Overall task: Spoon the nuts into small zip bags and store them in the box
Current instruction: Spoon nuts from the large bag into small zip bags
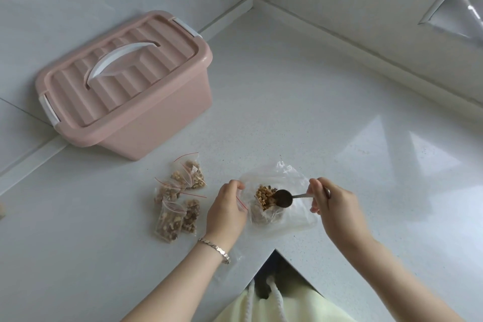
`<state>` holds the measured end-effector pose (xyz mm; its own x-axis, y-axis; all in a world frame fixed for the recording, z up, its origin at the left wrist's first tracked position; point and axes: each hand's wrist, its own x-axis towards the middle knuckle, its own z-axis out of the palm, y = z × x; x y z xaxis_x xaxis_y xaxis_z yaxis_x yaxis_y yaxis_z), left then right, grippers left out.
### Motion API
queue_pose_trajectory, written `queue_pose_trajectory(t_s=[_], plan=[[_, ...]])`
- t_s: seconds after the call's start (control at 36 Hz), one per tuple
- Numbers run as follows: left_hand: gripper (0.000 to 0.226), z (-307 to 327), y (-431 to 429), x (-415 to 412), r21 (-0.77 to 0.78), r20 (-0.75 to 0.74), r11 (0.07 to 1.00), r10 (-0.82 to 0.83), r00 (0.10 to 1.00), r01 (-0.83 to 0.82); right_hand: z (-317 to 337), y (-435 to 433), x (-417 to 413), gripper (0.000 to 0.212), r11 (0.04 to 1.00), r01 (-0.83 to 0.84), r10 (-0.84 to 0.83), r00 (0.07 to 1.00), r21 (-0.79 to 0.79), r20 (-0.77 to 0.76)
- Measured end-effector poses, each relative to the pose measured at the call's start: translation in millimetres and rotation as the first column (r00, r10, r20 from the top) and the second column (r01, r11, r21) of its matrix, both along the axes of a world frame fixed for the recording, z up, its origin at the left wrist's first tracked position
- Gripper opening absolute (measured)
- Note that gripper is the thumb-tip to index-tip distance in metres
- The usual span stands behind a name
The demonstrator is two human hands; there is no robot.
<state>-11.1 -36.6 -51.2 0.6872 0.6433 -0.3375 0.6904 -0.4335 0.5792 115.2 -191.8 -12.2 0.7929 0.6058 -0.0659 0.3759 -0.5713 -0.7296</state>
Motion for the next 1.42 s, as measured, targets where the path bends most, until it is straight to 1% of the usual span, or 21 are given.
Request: queue_pose_trajectory(t_s=[0.06,0.14,0.22,0.31,0.39,0.47,0.53,0.56,0.67,0.72,0.81,0.83,0.94,1.08,1.14,1.31,1.42], plan=[[0.036,-3,2,1,0.002,-0.036,1.000,-0.002,0.999,0.003,-7,-2,0,0.028,0.999,0.043,-0.043,0.997,-0.002,-0.071],[0.035,-7,4,0,-0.032,-0.084,0.999,-0.001,0.997,-0.001,-15,-3,-1,0.032,0.988,0.150,-0.134,0.957,0.045,-0.256],[0.034,-10,3,-1,-0.085,-0.084,0.996,0.024,0.996,-0.032,-24,-5,2,0.036,0.965,0.255,-0.207,0.886,0.063,-0.415],[0.031,-12,0,1,-0.169,-0.060,0.983,0.058,0.996,-0.068,-35,-7,4,0.038,0.944,0.325,-0.237,0.797,0.063,-0.555],[0.030,-12,-1,4,-0.224,-0.049,0.968,0.108,0.993,-0.116,-42,-7,2,0.039,0.922,0.386,-0.271,0.700,0.031,-0.660],[0.029,-13,1,4,-0.245,-0.036,0.961,0.126,0.991,-0.131,-45,-9,0,0.040,0.902,0.432,-0.288,0.604,0.002,-0.743],[0.030,-12,3,3,-0.232,-0.036,0.965,0.117,0.992,-0.122,-45,-12,0,0.040,0.893,0.451,-0.292,0.563,-0.009,-0.774],[0.031,-11,4,2,-0.216,-0.034,0.969,0.113,0.993,-0.118,-45,-13,-1,0.040,0.889,0.457,-0.293,0.558,-0.007,-0.776],[0.039,-3,7,-4,-0.126,0.005,0.988,0.088,0.996,-0.086,-40,-21,0,0.041,0.880,0.474,-0.313,0.601,0.014,-0.735],[0.041,3,6,-8,-0.060,0.043,0.993,0.105,0.994,-0.103,-34,-24,2,0.042,0.870,0.492,-0.324,0.613,0.028,-0.721],[0.044,15,3,-14,0.059,0.143,0.986,0.145,0.979,-0.154,-26,-29,8,0.042,0.857,0.514,-0.332,0.619,0.048,-0.712],[0.046,19,1,-17,0.076,0.178,0.982,0.156,0.972,-0.172,-24,-31,9,0.042,0.854,0.517,-0.333,0.620,0.051,-0.711],[0.060,31,-7,-22,0.025,0.267,0.977,0.197,0.943,-0.211,-11,-33,14,0.044,0.850,0.522,-0.321,0.618,0.070,-0.717],[0.051,31,-16,-19,-0.005,0.286,0.985,0.167,0.944,-0.172,16,-30,14,0.047,0.833,0.536,-0.291,0.633,0.135,-0.717],[0.050,28,-18,-17,-0.015,0.284,0.987,0.157,0.946,-0.159,27,-26,15,0.047,0.833,0.531,-0.281,0.647,0.154,-0.709],[0.055,28,-20,-13,0.028,0.338,0.999,0.033,0.940,-0.045,53,-12,18,0.051,0.871,0.451,-0.227,0.722,0.196,-0.654],[0.060,27,-18,-8,0.026,0.361,1.000,-0.011,0.932,0.001,62,-3,18,0.053,0.901,0.377,-0.188,0.782,0.212,-0.594]])
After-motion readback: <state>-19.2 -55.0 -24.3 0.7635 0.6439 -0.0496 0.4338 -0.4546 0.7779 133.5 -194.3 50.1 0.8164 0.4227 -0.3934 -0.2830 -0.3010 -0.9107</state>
